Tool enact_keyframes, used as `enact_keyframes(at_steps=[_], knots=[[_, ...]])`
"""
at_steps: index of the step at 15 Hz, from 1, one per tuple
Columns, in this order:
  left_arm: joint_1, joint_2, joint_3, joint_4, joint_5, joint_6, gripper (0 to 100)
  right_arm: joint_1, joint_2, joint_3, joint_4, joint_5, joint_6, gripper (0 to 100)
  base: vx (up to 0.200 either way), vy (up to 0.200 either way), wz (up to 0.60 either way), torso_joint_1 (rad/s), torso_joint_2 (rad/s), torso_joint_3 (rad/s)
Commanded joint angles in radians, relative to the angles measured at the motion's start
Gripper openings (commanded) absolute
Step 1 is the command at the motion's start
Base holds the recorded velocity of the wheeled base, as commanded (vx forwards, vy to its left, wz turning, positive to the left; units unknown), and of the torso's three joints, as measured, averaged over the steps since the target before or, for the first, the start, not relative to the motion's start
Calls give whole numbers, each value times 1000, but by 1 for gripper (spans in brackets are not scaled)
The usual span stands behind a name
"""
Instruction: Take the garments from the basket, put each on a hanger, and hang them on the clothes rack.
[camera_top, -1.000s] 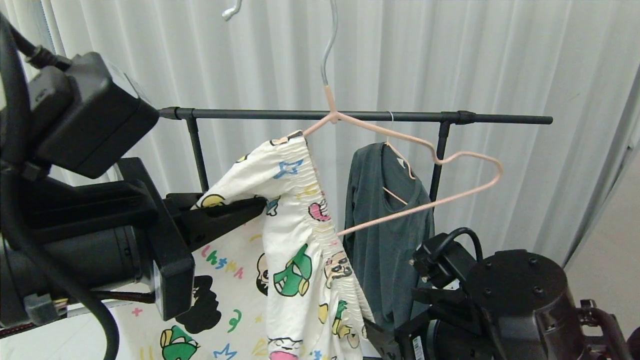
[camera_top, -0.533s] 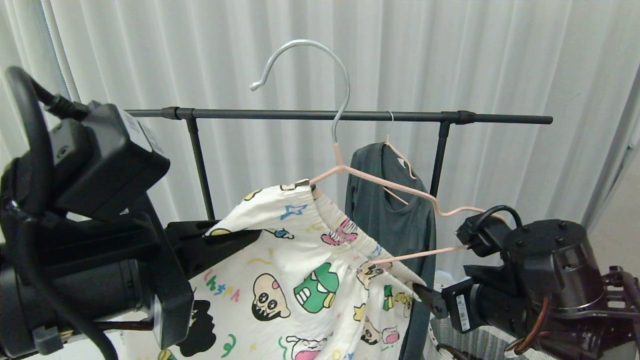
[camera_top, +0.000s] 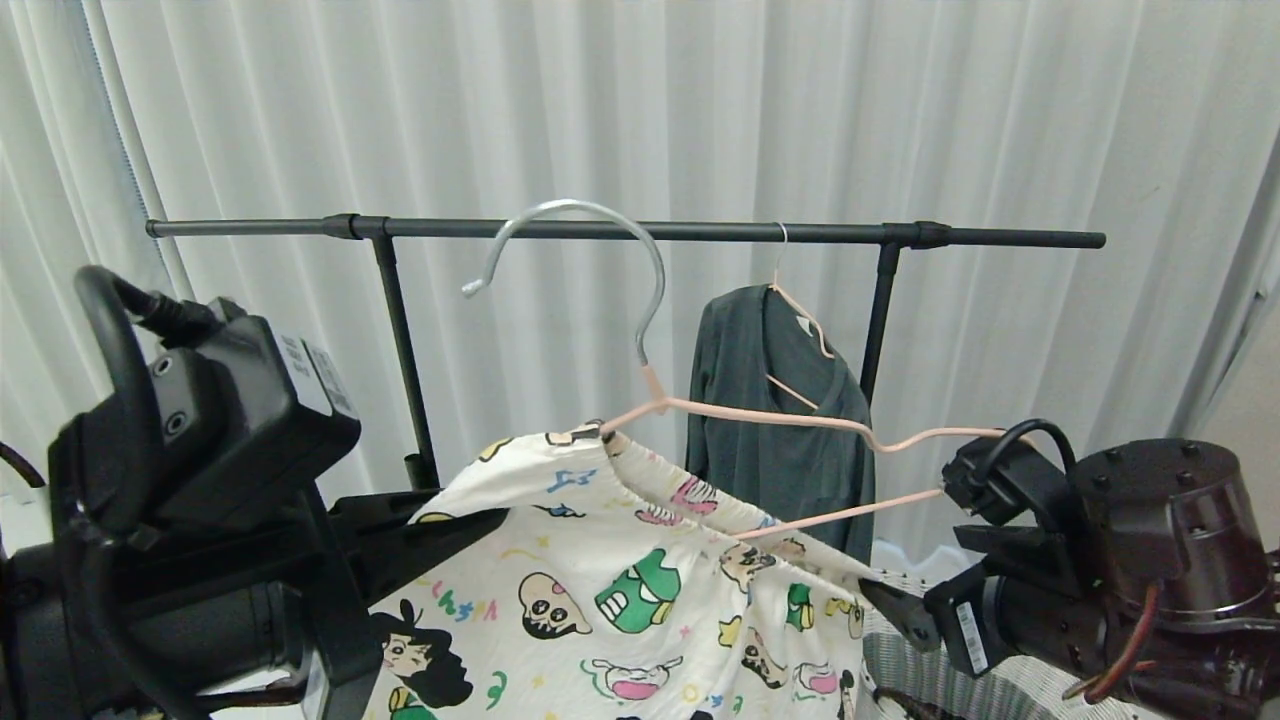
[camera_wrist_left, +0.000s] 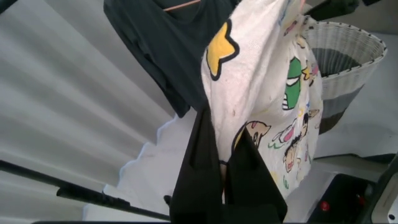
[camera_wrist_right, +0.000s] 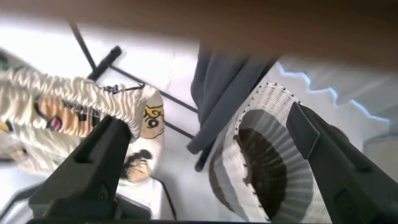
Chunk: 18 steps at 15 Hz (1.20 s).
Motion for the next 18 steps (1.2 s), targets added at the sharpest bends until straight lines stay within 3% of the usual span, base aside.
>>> enact_keyframes(at_steps=[1,3,7,12,16,18], knots=[[-9,19,-48,1,8,-3,0,73,-45,29,-1,63,-68,100,0,0,0,0,0,0],[-66,40,-59,1,8,-7,0,142,-6,12,-41,67,-88,100,0,0,0,0,0,0],[-89,46,-61,1,13,-7,0,163,24,17,-98,67,-93,100,0,0,0,0,0,0],[-87,72,-61,-30,86,-10,0,221,18,32,-101,83,-151,100,0,0,0,0,0,0],[-87,92,-59,-34,172,-15,0,280,15,31,-103,138,-188,100,0,0,0,0,0,0],[-87,92,-61,-36,192,-59,0,289,6,31,-103,172,-207,100,0,0,0,0,0,0]])
